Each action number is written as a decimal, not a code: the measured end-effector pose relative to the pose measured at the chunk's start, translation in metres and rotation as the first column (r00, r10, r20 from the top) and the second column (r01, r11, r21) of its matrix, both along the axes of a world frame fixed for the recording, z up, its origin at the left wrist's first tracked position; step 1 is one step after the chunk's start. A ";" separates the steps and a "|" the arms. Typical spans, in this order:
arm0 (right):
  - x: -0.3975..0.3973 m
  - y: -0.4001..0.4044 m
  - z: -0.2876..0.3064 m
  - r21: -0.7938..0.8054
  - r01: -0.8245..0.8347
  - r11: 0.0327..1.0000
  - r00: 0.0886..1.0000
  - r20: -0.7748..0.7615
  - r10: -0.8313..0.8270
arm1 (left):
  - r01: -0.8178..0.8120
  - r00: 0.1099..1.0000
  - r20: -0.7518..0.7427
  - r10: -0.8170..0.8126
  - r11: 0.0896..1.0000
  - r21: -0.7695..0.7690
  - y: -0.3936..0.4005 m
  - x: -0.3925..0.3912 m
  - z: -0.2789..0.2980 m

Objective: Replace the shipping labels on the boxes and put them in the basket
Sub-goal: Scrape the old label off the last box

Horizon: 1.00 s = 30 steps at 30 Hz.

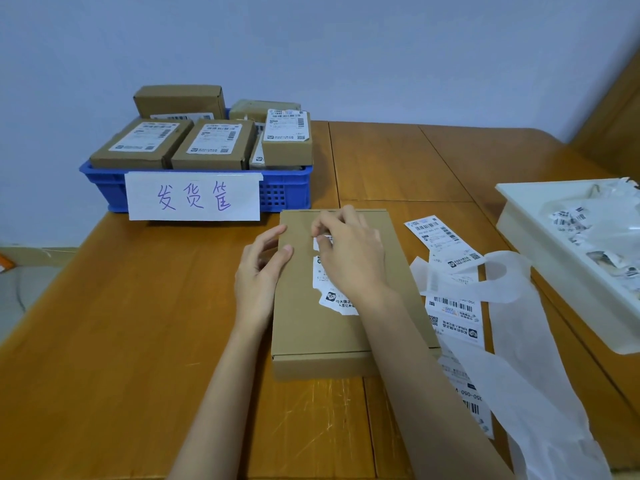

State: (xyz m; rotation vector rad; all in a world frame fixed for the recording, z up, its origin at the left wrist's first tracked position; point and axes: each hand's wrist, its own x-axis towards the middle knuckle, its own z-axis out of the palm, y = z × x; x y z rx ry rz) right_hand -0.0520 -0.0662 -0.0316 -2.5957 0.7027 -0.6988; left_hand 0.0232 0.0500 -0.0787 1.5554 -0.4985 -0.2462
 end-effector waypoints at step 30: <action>0.003 0.003 0.007 0.086 0.090 0.992 0.995 -0.045 -0.086 | 0.005 0.999 -0.037 -0.006 1.000 -0.024 0.001 -0.001 0.000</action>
